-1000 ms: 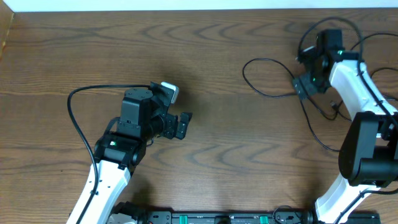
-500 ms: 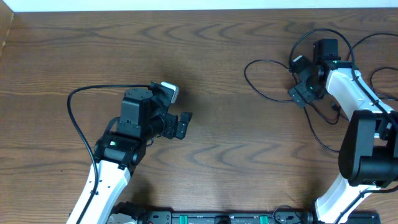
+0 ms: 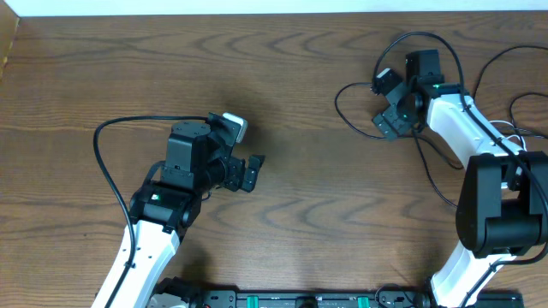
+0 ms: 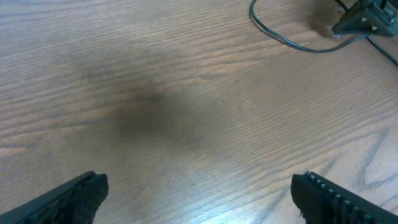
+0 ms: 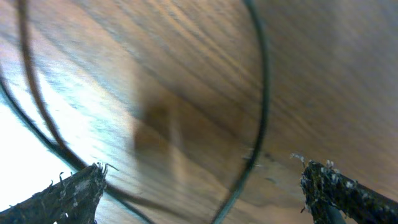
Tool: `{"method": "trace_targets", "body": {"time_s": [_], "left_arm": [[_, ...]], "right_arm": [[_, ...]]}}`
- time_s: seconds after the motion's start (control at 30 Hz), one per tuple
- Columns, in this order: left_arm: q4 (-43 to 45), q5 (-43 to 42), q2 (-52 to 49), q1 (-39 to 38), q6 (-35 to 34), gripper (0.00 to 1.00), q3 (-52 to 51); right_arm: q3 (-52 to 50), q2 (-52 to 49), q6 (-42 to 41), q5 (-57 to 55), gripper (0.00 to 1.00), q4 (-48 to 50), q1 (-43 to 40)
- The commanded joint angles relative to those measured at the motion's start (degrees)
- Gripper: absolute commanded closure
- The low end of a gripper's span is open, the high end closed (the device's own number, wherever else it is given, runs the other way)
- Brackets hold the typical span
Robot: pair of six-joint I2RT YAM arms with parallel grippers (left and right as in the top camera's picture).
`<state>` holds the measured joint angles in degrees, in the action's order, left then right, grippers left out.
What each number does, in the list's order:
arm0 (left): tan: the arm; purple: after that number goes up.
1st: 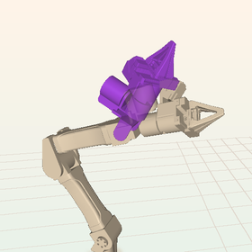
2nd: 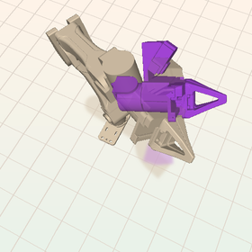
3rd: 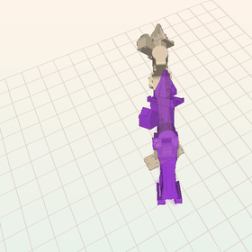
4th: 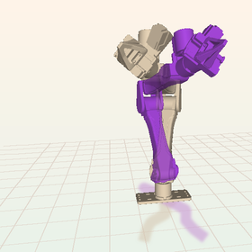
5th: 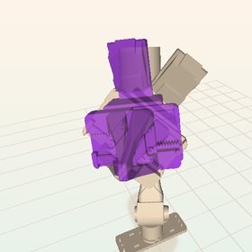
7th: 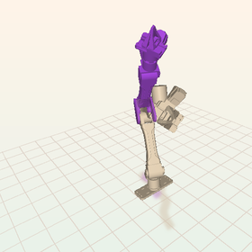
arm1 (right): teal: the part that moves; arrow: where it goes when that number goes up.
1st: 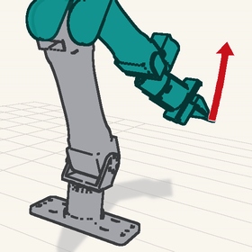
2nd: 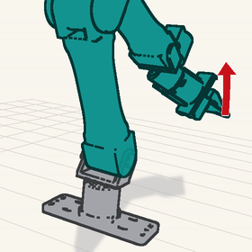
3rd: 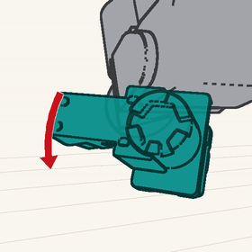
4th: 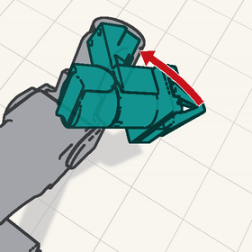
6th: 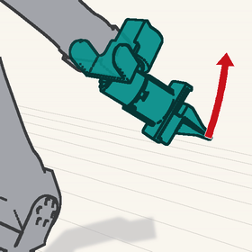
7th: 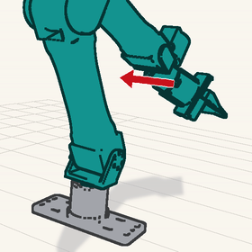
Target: Untangle cables
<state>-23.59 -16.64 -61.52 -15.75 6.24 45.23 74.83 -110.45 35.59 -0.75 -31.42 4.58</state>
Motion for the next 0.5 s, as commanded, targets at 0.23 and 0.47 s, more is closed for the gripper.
{"method": "trace_targets", "body": {"time_s": [0.23, 0.47], "left_arm": [[0.04, -0.70, -3.41, 0.20, 0.96, 0.00, 0.00], [0.09, -0.70, -4.42, 0.20, 0.98, 0.00, 0.00]], "right_arm": [[-2.78, 0.17, -5.03, 0.24, 0.01, -0.87, -1.09], [-7.89, 0.17, -4.66, 0.26, 0.01, 1.38, -2.75]]}}
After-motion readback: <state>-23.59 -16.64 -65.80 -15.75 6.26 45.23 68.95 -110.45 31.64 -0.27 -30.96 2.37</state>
